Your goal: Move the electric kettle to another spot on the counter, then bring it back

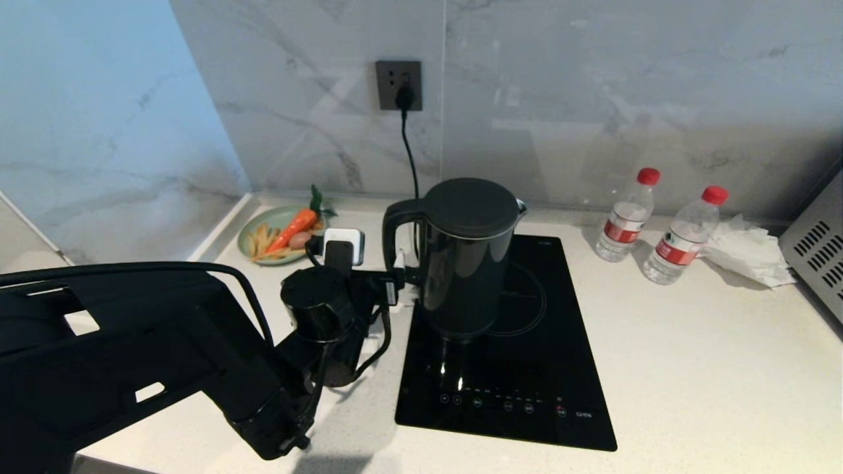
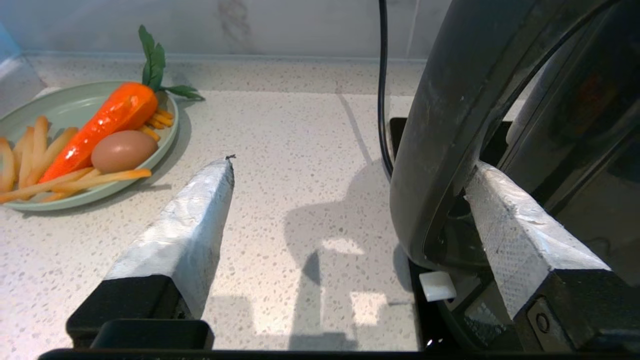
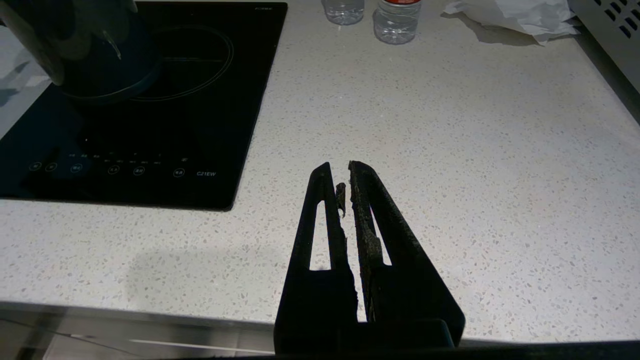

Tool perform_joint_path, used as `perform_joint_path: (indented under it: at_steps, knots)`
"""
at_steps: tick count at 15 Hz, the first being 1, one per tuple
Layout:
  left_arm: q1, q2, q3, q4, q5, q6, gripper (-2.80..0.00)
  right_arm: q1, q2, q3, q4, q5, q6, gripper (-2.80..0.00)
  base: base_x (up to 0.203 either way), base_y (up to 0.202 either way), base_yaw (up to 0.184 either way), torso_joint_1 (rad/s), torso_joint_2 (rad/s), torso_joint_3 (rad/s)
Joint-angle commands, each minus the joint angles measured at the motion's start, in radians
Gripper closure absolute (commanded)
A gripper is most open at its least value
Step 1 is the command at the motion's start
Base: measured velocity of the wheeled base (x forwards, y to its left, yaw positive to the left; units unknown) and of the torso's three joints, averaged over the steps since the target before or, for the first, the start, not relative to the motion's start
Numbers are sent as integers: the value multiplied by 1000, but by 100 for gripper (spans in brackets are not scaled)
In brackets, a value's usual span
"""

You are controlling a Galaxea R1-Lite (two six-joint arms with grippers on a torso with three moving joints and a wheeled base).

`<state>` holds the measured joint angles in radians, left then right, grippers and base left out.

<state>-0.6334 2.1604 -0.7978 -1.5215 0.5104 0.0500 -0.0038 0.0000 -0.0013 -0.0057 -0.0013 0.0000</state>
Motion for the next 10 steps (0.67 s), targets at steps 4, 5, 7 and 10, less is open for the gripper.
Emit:
perform_joint_path:
  at_steps: [4, 5, 7, 10]
  knots:
    - [3, -55, 90, -9, 1, -42, -280, -1, 0, 0, 0, 0, 0, 0, 0, 0, 0, 0, 0, 0]
    - [7, -60, 115, -9, -1, -55, -280, 0, 0, 0, 0, 0, 0, 0, 0, 0, 0, 0, 0, 0]
    - [14, -62, 167, -9, -15, -75, -280, 1, 0, 0, 0, 0, 0, 0, 0, 0, 0, 0, 0, 0]
    - [23, -60, 220, -9, -32, -114, -280, 1, 0, 0, 0, 0, 0, 0, 0, 0, 0, 0, 0, 0]
